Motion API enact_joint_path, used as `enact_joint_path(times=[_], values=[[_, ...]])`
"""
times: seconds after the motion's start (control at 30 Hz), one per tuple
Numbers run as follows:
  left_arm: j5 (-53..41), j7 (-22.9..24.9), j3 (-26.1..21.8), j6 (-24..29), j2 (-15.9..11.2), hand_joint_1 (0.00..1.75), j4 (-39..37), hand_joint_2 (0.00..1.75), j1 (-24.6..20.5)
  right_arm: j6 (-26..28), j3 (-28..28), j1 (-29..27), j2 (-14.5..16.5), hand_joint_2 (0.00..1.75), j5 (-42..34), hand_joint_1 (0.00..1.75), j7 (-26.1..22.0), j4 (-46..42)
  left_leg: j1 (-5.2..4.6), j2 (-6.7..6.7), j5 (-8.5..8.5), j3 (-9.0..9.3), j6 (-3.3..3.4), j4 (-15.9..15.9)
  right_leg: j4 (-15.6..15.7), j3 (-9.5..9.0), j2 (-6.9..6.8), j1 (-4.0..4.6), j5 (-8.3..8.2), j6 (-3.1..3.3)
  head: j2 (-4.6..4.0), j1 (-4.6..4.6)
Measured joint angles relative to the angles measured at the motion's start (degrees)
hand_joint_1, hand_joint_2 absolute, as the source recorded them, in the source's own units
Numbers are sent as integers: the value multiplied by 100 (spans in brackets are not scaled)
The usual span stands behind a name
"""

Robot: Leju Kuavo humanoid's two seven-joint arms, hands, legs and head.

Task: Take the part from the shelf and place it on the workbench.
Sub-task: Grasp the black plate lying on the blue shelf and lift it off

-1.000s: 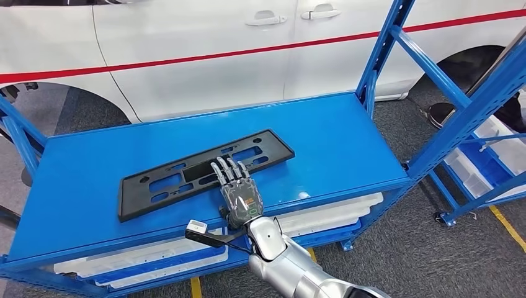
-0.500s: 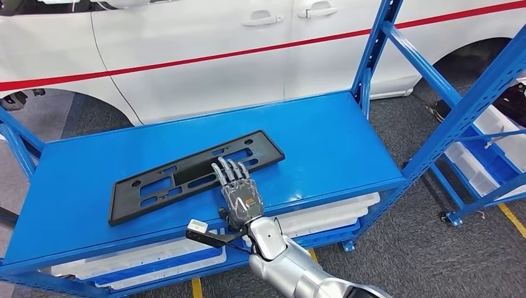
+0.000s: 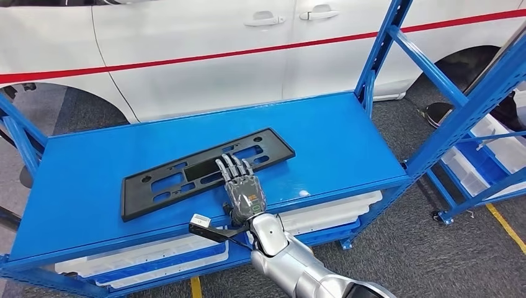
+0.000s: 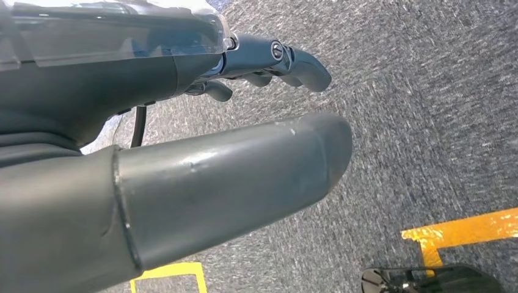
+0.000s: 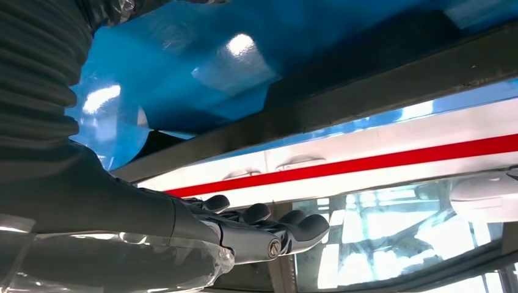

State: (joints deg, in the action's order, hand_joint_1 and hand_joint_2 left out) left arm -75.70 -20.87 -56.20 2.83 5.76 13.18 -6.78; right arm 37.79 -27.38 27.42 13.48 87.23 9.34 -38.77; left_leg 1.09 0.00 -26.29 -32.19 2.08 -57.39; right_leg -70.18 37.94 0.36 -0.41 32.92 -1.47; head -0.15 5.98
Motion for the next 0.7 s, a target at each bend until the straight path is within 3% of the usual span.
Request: enact_joint_path(times=[0.03, 0.07, 0.1, 0.17, 0.23, 0.3, 0.4, 0.47, 0.53, 0.57, 0.6, 0.63, 0.7], values=[[20, -5, -4, -14, -1, 0, 0, 0, 8, 0, 1, -4, -4, 175, -13, 0, -23, 0, -6, 4, -23, 7, 11, 0, -353, 191, -2, -1, 96, -9, -1, 1], [29, -9, -6, -23, -2, 0, 0, 0, 17, 0, 1, -11, -8, 175, -24, 0, -42, -1, -10, 9, -32, 27, 12, -2, -520, 295, -3, -1, 77, -9, -1, 0], [33, -12, -8, -28, -3, 0, 0, 0, 22, 0, 1, -18, -11, 175, -35, 0, -52, -4, -13, 12, -47, 61, 6, -3, -439, 273, -3, 0, -59, 1, -1, 1], [35, -13, -8, -31, -3, 0, 0, 0, 25, 0, 1, -27, -13, 175, -45, 0, -54, -12, -14, 10, -89, 145, -19, -4, 291, -45, -4, 6, -504, 54, 0, 1], [34, -6, -8, -27, 1, 0, 0, 0, 20, 0, 1, -33, -11, 175, -46, 0, -54, -30, -32, 3, -134, 188, -76, -13, 988, -362, -7, 37, -733, 120, 0, -1], [29, 6, -8, -20, 3, 0, 0, 0, 16, 0, -1, -37, -10, 175, -45, 0, -54, -61, -44, -4, -158, 199, -145, -7, 1172, -443, -7, 71, -710, 169, 0, -3], [24, 24, -8, -10, 3, 0, 0, 0, 9, 1, -1, -42, -5, 175, -42, 0, -51, -109, -34, -5, -251, 203, -233, -99, 1250, -534, -18, 27, -699, 251, 0, -5], [21, 39, -8, -1, 5, 0, -1, 0, 8, 2, -1, -49, -2, 175, -40, 0, -46, -121, -19, -3, -503, -63, -289, -632, 1297, -605, -39, -1, -683, 304, -1, -9], [15, 72, -8, 9, 3, 0, -2, 0, 16, 2, -1, -61, -2, 175, -40, 0, -46, -121, -5, -2, -753, -541, -336, -1414, 1298, -633, -36, 2, -639, 333, 0, -12], [12, 87, -8, 12, 1, 0, -2, 0, 25, 1, -1, -68, -2, 175, -39, 0, -45, -122, 1, -2, -739, -707, -350, -1621, 1297, -661, -27, 3, -611, 334, -1, -13], [11, 101, -8, 15, 0, 0, -2, 0, 33, 1, -1, -75, -2, 175, -38, 0, -41, -122, 7, -2, -613, -781, -358, -1631, 1296, -703, -17, 1, -576, 327, -1, -13], [10, 107, -8, 18, -1, 0, -2, 0, 37, 1, -1, -80, -3, 175, -38, 0, -36, -122, 13, -1, -380, -723, -357, -1389, 1294, -759, -9, -3, -538, 314, -1, -13], [5, 111, -8, 28, -2, 0, -2, 0, 35, 0, -1, -88, -5, 175, -37, 0, -25, -122, 11, 7, 93, -433, -342, -621, 1281, -859, -4, 2, -446, 264, -1, -13]])
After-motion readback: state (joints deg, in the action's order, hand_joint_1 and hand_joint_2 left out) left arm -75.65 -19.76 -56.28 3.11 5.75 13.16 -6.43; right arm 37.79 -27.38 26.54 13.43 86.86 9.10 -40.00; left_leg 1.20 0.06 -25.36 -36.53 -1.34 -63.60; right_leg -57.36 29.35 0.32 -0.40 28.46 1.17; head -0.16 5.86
